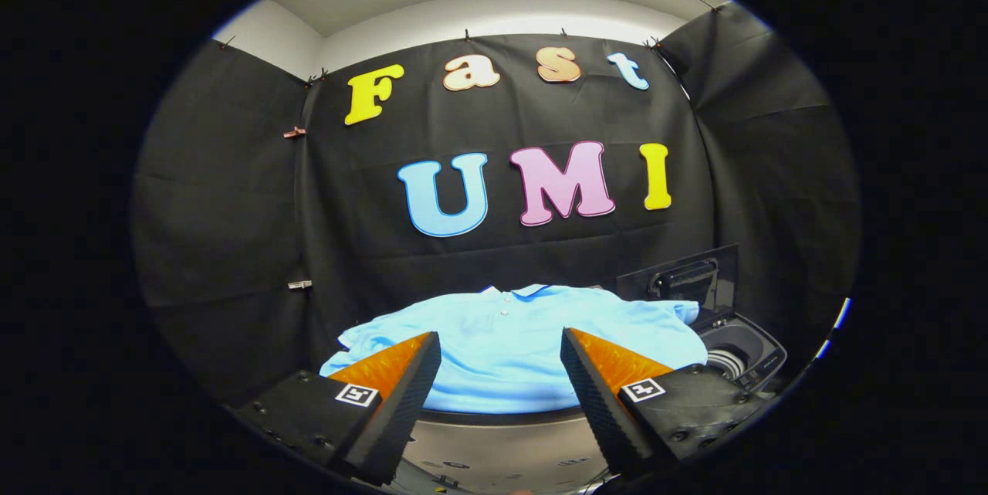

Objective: Put the clothes into the washing machine and then close the washing machine lid.

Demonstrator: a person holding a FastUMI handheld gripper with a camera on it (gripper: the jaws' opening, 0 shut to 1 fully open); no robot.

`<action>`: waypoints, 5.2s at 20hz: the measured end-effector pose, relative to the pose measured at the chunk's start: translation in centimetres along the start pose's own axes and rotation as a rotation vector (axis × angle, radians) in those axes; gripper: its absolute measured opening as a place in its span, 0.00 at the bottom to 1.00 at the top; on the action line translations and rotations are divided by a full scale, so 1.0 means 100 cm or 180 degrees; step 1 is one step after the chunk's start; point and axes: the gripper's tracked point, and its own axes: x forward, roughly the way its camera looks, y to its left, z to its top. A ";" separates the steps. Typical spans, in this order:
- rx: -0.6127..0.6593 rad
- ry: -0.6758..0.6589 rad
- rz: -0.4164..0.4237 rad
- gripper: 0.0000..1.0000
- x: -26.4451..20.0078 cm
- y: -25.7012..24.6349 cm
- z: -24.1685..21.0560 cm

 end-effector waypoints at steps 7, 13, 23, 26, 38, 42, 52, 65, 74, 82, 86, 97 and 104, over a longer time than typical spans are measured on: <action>0.0060 -0.0003 -0.0029 0.98 0.015 0.002 0.014; 0.0185 0.0087 -0.0139 0.98 0.058 0.004 0.027; 0.0183 0.0763 -0.0468 0.99 0.131 0.018 0.010; 0.0167 0.1023 -0.0661 0.99 0.144 0.008 -0.004; 0.0252 0.1981 -0.0862 0.99 0.174 0.011 -0.089; 0.0114 0.2079 -0.0885 1.00 0.180 0.012 -0.095; 0.0210 0.1817 -0.0908 0.05 0.179 0.009 -0.095; -0.0035 0.1650 -0.0780 0.05 0.180 0.014 -0.085; -0.0233 0.1197 -0.0627 0.05 0.174 0.014 -0.028; -0.0539 0.1021 -0.0783 0.05 0.162 -0.035 -0.003; -0.0732 0.1051 -0.0841 0.05 0.160 -0.069 -0.005; -0.0856 0.0716 -0.1011 0.05 0.143 -0.177 0.031; -0.0903 0.0600 -0.1426 0.05 0.132 -0.281 0.041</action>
